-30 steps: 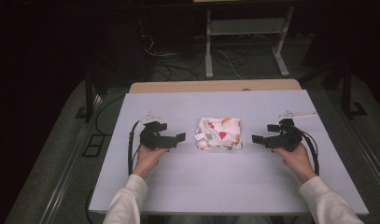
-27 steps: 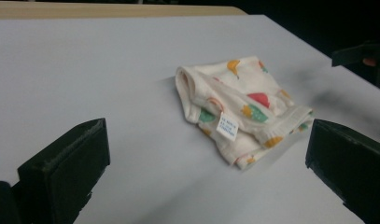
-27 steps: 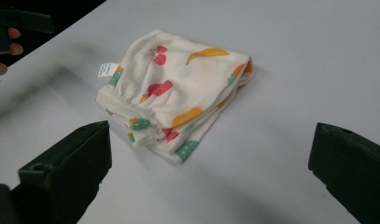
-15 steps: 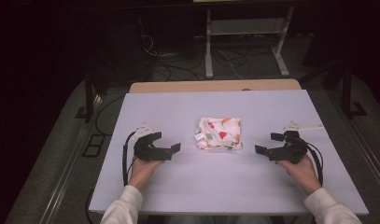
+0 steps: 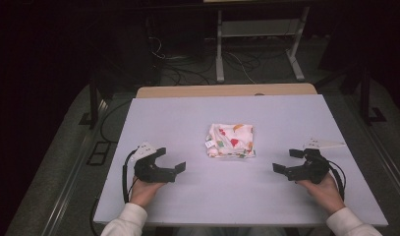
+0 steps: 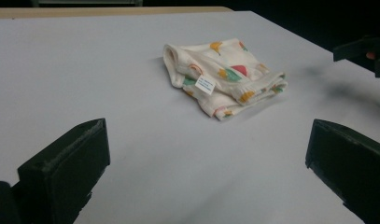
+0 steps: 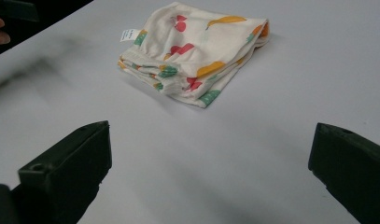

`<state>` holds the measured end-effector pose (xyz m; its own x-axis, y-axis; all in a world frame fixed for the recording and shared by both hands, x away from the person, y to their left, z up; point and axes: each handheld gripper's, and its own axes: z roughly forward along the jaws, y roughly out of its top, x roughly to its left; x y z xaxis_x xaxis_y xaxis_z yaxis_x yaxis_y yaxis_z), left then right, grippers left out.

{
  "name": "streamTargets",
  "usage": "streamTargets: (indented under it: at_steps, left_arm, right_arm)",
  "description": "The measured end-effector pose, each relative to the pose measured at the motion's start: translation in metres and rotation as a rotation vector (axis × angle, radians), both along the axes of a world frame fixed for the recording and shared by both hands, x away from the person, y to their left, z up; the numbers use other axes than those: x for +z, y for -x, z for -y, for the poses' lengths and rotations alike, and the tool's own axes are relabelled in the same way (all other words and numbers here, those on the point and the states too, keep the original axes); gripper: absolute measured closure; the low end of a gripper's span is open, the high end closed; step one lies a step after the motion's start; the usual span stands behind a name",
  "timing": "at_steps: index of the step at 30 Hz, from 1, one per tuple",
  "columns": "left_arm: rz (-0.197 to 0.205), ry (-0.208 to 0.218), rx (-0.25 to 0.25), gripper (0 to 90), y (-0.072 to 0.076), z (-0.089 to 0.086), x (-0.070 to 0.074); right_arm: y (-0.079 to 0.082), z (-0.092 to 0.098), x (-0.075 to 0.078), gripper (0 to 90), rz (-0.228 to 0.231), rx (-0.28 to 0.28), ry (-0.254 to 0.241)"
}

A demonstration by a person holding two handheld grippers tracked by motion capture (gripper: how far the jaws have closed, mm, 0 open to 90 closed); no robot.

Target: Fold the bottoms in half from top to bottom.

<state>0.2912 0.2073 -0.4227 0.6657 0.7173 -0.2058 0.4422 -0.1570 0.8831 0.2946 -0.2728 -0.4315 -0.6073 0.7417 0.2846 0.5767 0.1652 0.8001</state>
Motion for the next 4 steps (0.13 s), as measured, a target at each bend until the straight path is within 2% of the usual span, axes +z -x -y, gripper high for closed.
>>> streamTargets:
  at_steps: [2, 4]
  left_arm:
    - [-0.008, -0.018, -0.010, 0.0, 0.0001, 0.0006, -0.0020]
    - [0.002, -0.040, -0.013, 0.0, 0.0002, 0.0015, -0.0020]
  right_arm:
    - [0.0018, 0.0001, -0.0014, 0.0, 0.005, 0.000, 0.005]
    - [0.0023, 0.0003, -0.0034, 0.0, 0.000, 0.000, 0.016]
